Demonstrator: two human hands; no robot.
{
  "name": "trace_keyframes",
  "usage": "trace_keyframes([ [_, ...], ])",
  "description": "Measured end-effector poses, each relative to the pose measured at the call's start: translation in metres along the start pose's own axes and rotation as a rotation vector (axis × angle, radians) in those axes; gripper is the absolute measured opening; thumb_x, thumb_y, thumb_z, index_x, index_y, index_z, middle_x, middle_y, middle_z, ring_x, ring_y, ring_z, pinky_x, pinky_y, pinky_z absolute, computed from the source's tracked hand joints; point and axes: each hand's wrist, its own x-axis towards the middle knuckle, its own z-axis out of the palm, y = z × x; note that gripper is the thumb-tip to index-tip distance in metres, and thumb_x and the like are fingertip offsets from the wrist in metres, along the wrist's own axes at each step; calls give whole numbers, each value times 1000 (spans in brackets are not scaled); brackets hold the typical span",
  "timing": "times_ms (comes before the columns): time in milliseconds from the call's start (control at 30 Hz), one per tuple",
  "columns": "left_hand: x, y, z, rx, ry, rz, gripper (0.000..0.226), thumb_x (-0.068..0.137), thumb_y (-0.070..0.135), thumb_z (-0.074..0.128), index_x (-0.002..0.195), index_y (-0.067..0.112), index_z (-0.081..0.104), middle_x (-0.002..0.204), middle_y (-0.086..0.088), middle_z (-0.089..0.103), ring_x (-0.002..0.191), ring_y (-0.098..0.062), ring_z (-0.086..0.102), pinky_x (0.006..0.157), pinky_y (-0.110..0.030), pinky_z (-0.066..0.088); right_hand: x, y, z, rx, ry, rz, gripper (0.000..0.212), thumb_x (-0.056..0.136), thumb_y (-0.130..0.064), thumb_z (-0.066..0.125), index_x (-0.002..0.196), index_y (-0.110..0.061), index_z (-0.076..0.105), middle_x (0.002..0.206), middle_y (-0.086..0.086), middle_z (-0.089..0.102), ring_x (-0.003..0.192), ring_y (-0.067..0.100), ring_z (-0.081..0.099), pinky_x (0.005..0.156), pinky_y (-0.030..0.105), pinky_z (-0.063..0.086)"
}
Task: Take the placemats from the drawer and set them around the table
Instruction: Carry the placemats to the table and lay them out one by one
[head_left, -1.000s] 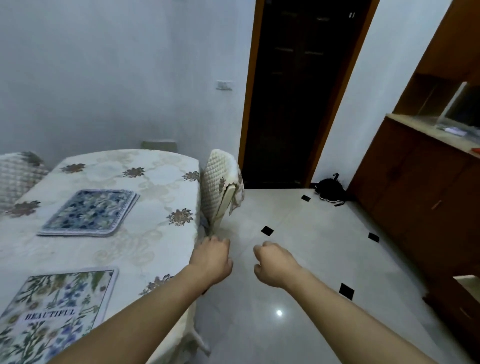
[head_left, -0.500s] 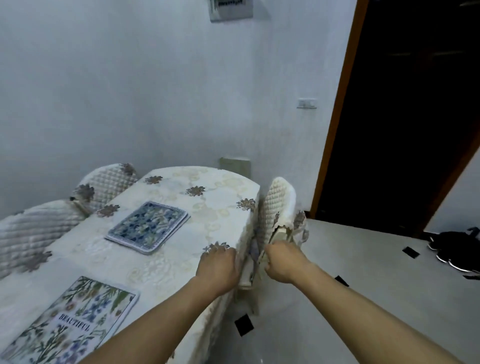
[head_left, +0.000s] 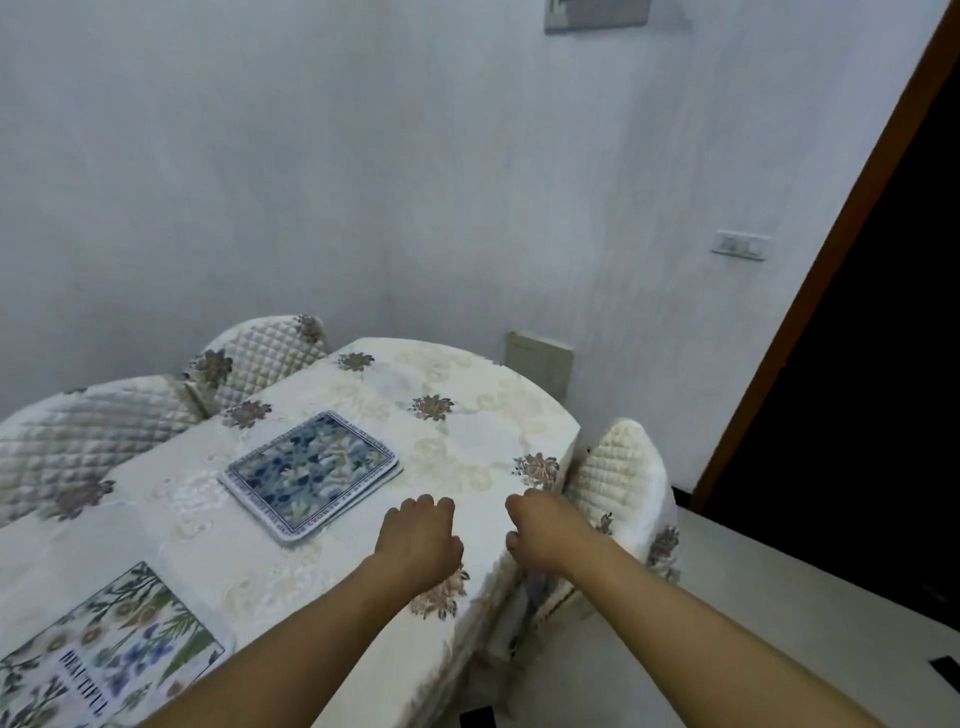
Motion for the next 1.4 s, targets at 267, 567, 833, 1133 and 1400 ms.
trace_keyframes([
  [267,82,-26,1,-53,-10,-139,25,90,33,44,104,12,48,107,-12,55,97,-33,54,74,-39,37,112,44,-9,-10,-25,-93,16,90,-27,48,95,-12,51,107,15,58,99,35,58,78,39,41],
  [567,129,-70,8,-113,17,-548,31,90,32,45,114,13,50,111,-13,56,98,-32,54,79,-40,42,252,52,-4,9,-40,-405,9,89,-25,48,91,-17,45,97,11,54,98,33,58,70,31,33],
  [833,142,-88,21,-136,64,-890,34,90,34,50,119,15,52,117,-12,57,107,-32,54,83,-38,43,352,48,10,10,-109,-623,15,88,-28,50,86,-15,44,103,11,60,94,30,58,67,31,36],
  [1133,148,-176,55,-169,35,-1055,34,90,33,51,116,11,50,108,-13,57,100,-32,55,73,-36,39,423,-5,50,71,-235,-586,16,90,-31,52,86,-17,45,104,10,59,80,25,48,66,29,35],
  [1400,172,-261,129,-283,-36,-1149,34,88,35,55,112,12,47,107,-9,57,99,-29,56,74,-35,40,490,-41,111,99,-365,-403,20,89,-27,53,82,-17,37,96,8,52,87,25,53,68,29,35],
])
